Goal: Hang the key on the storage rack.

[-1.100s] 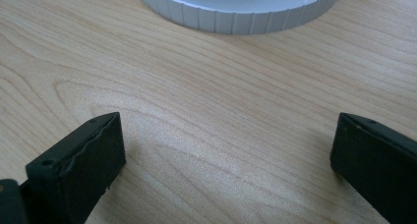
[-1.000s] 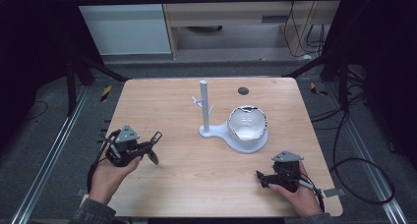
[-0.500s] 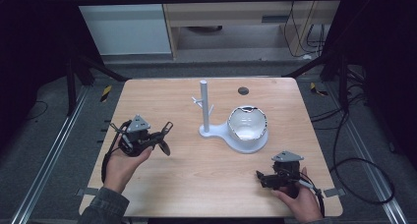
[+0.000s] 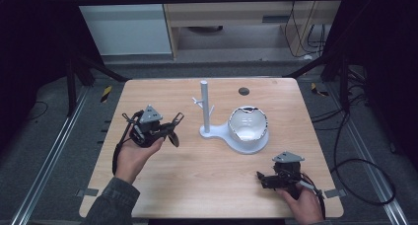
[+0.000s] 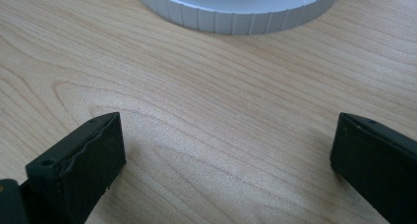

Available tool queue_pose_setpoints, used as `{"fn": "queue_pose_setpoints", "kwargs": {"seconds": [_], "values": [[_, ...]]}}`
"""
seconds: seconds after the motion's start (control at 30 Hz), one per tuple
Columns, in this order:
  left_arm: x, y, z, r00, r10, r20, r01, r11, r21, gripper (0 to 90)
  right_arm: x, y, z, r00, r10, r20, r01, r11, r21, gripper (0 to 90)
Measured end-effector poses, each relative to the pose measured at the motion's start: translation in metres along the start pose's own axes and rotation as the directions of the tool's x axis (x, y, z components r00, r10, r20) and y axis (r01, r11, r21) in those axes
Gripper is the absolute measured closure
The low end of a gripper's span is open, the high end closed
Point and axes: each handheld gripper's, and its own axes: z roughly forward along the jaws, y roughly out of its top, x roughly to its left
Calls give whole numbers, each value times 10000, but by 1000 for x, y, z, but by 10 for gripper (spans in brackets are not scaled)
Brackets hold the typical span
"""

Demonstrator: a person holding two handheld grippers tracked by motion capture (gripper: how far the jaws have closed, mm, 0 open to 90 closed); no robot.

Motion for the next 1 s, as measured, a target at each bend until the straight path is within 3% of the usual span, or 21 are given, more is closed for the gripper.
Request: {"fn": "queue_pose_setpoints", "kwargs": {"seconds": [0.43, 1.0], "values": [[-4, 16, 1, 9998, 177, -4, -177, 9997, -192, 805, 0, 0, 0, 10000, 88, -21, -88, 10000, -5, 6], [-8, 25, 9, 9999, 122, -66, -125, 9991, -415, 804, 0, 0, 0, 9999, 101, 38, -101, 9999, 10, 4]]}}
